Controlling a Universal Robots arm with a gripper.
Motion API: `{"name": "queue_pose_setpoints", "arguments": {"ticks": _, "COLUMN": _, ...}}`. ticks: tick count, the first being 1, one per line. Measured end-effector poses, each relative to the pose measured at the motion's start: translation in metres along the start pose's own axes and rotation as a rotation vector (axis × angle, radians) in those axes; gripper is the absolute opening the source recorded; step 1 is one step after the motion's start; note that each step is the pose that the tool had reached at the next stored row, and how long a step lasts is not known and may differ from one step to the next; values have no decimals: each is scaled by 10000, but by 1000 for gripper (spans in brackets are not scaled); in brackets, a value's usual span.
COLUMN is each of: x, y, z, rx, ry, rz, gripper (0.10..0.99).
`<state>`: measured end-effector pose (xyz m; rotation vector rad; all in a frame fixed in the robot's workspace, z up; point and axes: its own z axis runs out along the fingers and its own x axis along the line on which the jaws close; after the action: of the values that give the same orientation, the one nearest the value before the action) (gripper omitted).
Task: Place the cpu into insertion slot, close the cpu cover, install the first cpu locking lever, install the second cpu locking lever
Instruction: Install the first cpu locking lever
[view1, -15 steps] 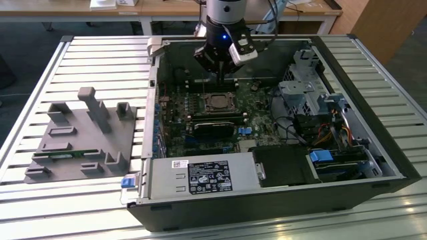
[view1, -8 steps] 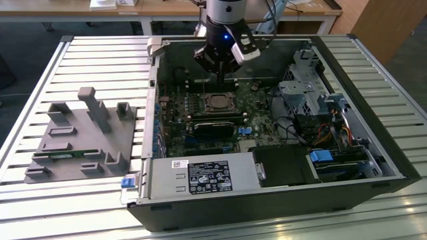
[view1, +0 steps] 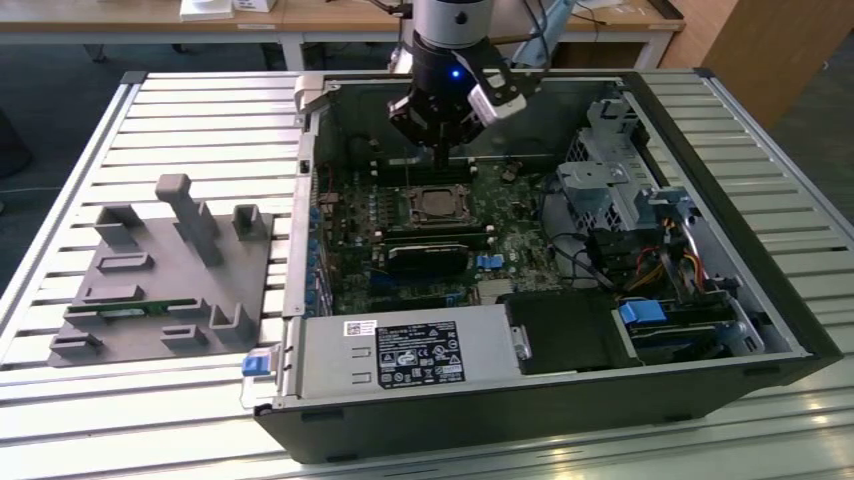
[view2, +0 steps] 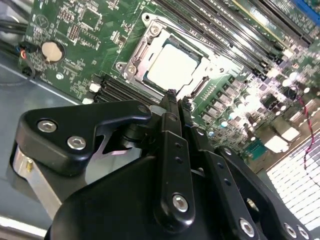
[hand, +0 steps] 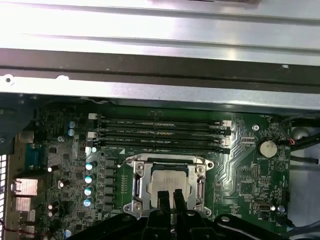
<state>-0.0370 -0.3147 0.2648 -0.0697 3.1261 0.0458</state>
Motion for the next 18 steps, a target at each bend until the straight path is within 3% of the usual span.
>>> {"name": "queue_pose_setpoints", "arguments": {"ticks": 18, "x": 1, "y": 0, "z": 0, "rx": -33, "ry": 63, "rz": -2169, "gripper": 176}}
